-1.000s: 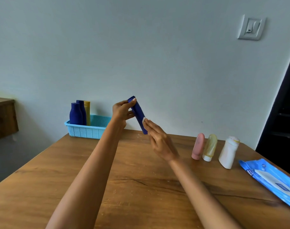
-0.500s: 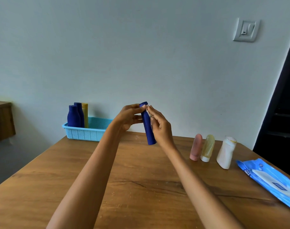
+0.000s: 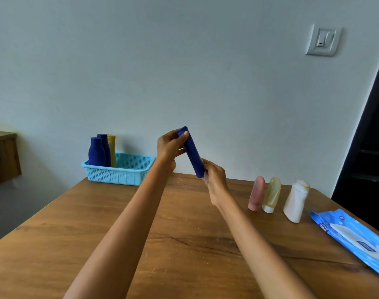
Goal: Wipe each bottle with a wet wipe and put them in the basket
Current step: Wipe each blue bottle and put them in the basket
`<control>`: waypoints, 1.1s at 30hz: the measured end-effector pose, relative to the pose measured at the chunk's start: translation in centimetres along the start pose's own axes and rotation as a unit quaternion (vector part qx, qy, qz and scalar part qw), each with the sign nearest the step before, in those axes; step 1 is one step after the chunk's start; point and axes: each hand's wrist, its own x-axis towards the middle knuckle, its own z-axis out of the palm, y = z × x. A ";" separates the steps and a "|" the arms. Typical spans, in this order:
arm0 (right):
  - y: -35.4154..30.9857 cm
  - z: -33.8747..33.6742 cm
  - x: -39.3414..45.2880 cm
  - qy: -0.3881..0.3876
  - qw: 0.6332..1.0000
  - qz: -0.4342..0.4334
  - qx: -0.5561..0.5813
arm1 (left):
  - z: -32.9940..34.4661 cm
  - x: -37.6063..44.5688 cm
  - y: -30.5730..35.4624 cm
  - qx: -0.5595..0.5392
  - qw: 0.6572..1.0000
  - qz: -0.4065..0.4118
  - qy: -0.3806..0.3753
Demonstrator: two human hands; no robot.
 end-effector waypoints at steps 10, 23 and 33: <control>-1.2 -0.3 0.4 0.027 0.994 0.069 -0.075 | 1.9 0.0 -2.0 0.125 0.987 0.075 0.060; -2.3 -0.5 0.1 -0.014 0.991 0.068 0.115 | 1.2 -0.9 -4.4 0.291 0.954 0.069 0.030; -0.9 -1.2 0.7 0.036 0.965 0.091 0.244 | 0.9 -0.4 -5.8 0.357 0.933 0.022 0.033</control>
